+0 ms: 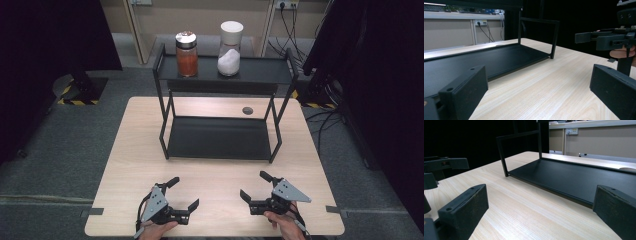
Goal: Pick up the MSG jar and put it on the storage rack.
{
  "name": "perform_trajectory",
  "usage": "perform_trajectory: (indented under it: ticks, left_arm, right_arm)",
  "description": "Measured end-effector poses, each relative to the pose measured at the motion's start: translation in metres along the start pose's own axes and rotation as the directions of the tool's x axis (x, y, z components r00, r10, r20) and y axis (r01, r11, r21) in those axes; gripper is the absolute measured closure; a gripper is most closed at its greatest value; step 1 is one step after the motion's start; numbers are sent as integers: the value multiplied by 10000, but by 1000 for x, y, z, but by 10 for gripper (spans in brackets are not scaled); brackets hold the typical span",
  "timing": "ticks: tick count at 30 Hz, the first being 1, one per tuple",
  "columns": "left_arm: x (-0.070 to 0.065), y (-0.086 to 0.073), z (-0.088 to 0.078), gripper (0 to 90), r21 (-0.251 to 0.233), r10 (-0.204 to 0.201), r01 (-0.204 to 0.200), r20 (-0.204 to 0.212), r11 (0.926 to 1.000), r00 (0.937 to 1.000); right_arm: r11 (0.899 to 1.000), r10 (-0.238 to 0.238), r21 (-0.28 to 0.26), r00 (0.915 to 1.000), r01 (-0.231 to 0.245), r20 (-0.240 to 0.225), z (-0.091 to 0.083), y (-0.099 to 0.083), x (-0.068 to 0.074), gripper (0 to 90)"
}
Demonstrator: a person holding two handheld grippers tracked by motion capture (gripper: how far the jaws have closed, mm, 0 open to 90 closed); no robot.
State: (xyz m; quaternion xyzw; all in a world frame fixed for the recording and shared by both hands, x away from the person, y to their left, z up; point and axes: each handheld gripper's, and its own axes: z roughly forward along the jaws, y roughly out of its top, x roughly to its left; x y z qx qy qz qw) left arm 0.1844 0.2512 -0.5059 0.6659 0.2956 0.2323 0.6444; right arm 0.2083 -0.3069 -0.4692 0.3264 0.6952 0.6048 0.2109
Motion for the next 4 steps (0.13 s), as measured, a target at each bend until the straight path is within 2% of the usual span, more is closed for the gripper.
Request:
perform_trajectory:
  ticks: [4]
  left_arm:
    - [0,0,0,10,10,-5,5,-14,10000,10000]
  right_arm:
    - [10000,-7,-31,10000,7,-55,0,1,1,3]
